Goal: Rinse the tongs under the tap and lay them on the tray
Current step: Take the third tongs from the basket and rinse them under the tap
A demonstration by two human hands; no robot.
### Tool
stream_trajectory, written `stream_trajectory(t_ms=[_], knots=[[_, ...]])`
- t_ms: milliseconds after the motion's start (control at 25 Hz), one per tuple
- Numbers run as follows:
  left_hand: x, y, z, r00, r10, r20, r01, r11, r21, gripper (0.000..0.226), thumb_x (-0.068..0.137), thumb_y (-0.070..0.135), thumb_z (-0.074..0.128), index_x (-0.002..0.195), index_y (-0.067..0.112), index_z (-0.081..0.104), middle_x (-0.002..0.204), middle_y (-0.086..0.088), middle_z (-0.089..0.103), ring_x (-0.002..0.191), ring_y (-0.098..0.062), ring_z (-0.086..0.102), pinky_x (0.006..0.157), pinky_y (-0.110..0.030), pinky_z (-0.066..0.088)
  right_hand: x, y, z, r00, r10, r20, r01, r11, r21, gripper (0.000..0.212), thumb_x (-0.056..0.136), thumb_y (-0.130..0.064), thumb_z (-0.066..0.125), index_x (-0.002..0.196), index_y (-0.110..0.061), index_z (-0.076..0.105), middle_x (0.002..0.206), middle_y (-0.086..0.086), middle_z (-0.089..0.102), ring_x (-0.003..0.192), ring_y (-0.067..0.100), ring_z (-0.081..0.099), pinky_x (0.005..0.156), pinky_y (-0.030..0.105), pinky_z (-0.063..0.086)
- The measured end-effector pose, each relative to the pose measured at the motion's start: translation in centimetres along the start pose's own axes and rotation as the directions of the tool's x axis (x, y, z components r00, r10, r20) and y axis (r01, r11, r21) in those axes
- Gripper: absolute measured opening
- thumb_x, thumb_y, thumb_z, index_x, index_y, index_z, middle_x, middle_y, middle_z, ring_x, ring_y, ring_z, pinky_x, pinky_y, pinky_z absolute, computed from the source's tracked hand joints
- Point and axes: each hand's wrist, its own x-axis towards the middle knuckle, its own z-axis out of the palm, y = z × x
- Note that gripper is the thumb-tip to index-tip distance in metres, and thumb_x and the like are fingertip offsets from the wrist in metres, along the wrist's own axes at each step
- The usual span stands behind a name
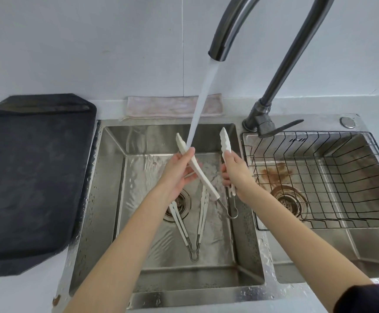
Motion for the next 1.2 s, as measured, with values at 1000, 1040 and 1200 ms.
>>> stream_trajectory(t_ms=[1000,1040,1200], knots=[[0.5,4.1,2.2,0.998,0.064,-0.022,-0.065,0.998,-0.013,0.046,0.094,0.047,0.033,0.067,0.015,0.053,0.047,0.007,0.05,0.048,-0.008,0.045,0.054,-0.021,0.043,-0.5,1.5,2.1,0.952,0.29,0.1,-0.306,0.907,0.29,0.046,0.1,-0.037,0.024,0.137,-0.013,0.037,0.063,-0.002,0.037,0.032,0.004,0.03,0.029,0.013,0.023],[0.4,4.1,2.0,0.998,0.055,-0.006,-0.055,0.998,-0.03,0.052,0.095,0.048,0.028,0.064,0.015,0.053,0.046,0.007,0.051,0.051,-0.008,0.044,0.058,-0.022,0.041,-0.4,1.4,2.0,0.958,0.274,0.084,-0.286,0.908,0.306,0.046,0.1,-0.037,0.024,0.137,-0.013,0.037,0.063,-0.002,0.036,0.038,0.006,0.028,0.029,0.012,0.021],[-0.5,4.5,1.6,0.981,0.088,0.172,-0.055,0.981,-0.188,0.038,0.1,0.029,0.026,0.081,0.012,0.054,0.064,0.001,0.049,0.059,-0.011,0.042,0.06,-0.023,0.042,-0.4,1.4,1.7,0.963,0.266,0.045,-0.264,0.894,0.361,0.046,0.1,-0.037,0.026,0.134,-0.01,0.042,0.062,-0.002,0.038,0.03,0.004,0.026,0.028,0.013,0.02]])
